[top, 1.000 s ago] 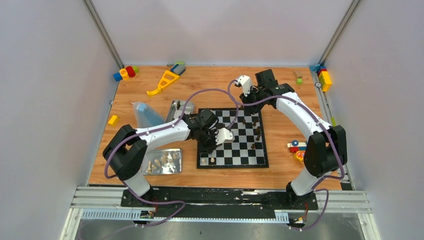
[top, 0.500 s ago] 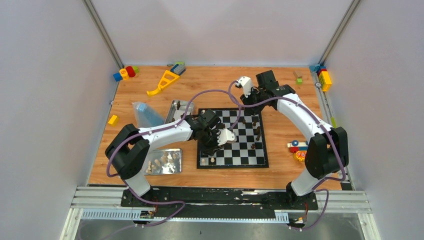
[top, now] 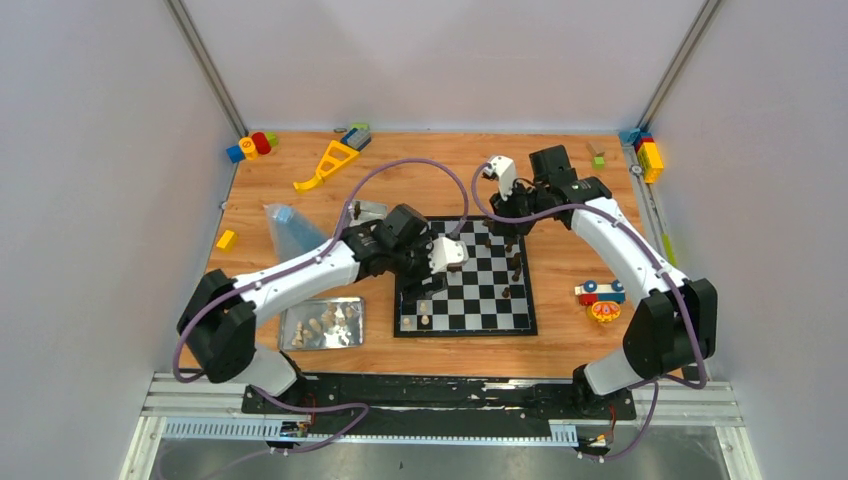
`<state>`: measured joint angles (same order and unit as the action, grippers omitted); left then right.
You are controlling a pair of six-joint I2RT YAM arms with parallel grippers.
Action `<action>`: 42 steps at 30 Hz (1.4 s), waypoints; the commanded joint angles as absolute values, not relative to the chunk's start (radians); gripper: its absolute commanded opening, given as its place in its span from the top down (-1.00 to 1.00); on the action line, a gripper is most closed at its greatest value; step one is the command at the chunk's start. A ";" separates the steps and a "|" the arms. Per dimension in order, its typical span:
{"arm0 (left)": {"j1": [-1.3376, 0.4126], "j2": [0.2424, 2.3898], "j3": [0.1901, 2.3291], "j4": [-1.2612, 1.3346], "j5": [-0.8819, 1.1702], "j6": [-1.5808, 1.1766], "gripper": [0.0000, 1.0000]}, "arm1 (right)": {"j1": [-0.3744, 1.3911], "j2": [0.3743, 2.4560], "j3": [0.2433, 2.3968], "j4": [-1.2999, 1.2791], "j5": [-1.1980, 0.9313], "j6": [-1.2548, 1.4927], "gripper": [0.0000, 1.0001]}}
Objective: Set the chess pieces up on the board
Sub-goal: Adjust the chess piece on the chessboard, then place the chess piece on the chessboard.
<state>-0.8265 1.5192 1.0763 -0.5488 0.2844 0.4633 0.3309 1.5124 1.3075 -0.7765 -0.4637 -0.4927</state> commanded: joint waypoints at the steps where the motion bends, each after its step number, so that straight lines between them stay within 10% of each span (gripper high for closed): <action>1: -0.807 1.379 1.118 -0.436 0.312 0.536 -0.68 | 0.327 1.452 1.266 -0.849 -0.699 -0.530 1.00; 13: -0.812 1.331 1.123 -0.336 0.586 0.833 -0.62 | 0.328 1.426 1.223 -0.965 -1.036 -0.606 1.00; 42: -0.872 1.471 1.242 -0.406 0.664 0.946 -0.03 | 0.330 1.456 1.242 -1.012 -1.095 -0.640 1.00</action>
